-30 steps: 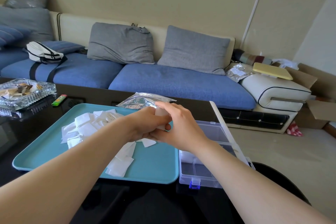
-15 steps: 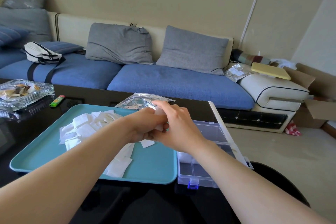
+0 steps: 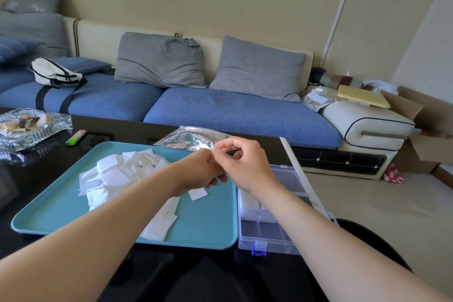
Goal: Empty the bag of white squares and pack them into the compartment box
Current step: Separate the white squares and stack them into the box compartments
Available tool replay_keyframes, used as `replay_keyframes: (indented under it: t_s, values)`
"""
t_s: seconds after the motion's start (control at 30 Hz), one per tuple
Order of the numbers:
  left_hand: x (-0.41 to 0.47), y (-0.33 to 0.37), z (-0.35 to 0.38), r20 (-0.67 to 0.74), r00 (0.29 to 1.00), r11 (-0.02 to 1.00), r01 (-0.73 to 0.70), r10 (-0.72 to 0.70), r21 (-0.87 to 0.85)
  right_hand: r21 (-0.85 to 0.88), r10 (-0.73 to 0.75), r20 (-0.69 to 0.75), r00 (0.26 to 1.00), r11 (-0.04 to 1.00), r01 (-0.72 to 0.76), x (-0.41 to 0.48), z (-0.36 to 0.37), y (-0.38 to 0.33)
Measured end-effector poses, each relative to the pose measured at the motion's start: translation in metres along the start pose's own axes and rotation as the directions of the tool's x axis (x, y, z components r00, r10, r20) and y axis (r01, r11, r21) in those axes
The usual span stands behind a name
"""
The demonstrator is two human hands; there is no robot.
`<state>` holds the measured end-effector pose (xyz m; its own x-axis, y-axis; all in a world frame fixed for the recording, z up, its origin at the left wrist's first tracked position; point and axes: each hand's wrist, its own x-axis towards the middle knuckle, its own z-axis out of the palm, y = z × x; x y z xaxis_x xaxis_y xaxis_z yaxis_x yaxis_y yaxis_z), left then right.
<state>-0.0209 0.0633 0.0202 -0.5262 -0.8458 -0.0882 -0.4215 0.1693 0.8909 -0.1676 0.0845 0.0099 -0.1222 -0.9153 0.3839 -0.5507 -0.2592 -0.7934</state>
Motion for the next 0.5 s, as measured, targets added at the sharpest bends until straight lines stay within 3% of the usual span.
replay_keyframes:
  t_s: [0.27, 0.5]
  values:
    - [0.002, 0.0, 0.002, 0.003, 0.998, 0.988, 0.057, -0.058, 0.14, 0.121, 0.041, 0.087, 0.995, 0.991, -0.051, -0.003, -0.008, -0.005]
    - [0.0, 0.003, 0.012, 0.005, 0.999, 0.991, -0.034, 0.034, 0.132, -0.054, -0.028, 0.094, 0.995, 0.998, 0.033, -0.013, -0.022, -0.006]
